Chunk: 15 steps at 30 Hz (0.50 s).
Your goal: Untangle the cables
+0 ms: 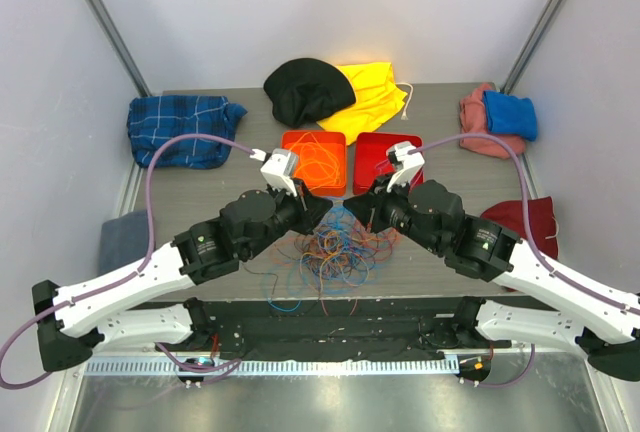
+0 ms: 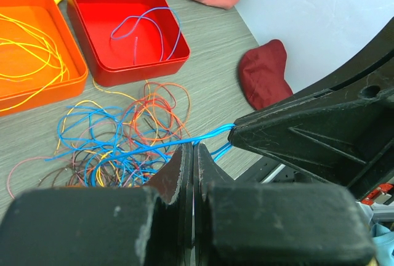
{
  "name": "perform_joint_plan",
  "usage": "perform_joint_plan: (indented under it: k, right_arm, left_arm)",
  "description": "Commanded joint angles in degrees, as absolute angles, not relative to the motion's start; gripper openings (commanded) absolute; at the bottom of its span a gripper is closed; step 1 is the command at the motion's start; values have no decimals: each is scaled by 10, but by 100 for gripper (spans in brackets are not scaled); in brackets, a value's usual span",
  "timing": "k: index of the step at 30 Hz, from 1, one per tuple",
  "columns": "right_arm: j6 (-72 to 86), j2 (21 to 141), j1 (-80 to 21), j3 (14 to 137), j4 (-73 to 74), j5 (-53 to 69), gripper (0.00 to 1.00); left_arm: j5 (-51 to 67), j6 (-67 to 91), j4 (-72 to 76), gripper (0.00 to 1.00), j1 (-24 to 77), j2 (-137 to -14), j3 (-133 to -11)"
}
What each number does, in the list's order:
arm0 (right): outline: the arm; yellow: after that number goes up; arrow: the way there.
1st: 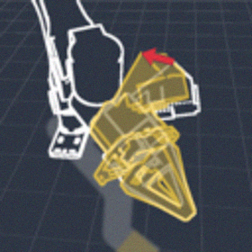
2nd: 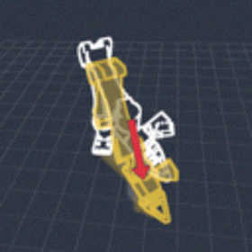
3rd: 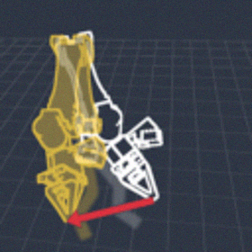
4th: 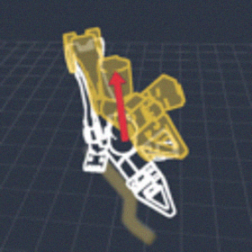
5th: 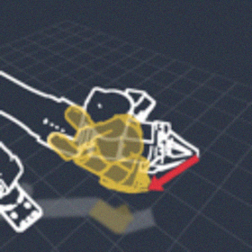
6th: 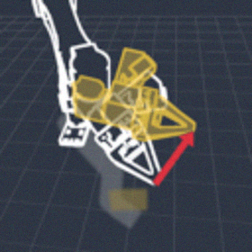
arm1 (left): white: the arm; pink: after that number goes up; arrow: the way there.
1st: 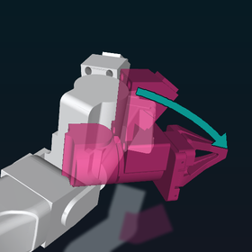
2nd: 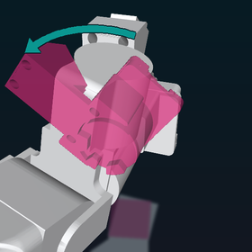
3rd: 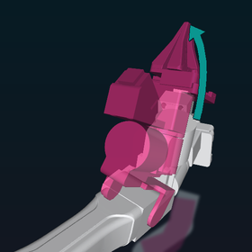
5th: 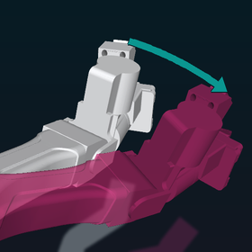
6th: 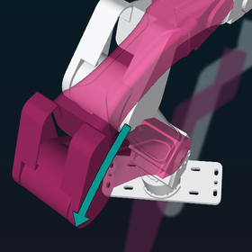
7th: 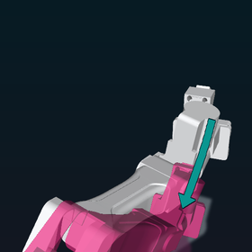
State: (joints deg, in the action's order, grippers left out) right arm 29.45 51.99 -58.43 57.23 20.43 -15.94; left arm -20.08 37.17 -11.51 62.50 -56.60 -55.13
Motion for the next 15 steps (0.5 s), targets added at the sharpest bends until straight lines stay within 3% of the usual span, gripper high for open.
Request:
perform_joint_plan:
  k: [1,15]
  right_arm:
    - [272,495,-574,597,228,-241,3]
    - [273,497,-573,603,261,-326,9]
  left_arm:
    - [-265,354,-158,0,614,-548,-545]
    - [-276,346,-164,0,614,-535,-546]
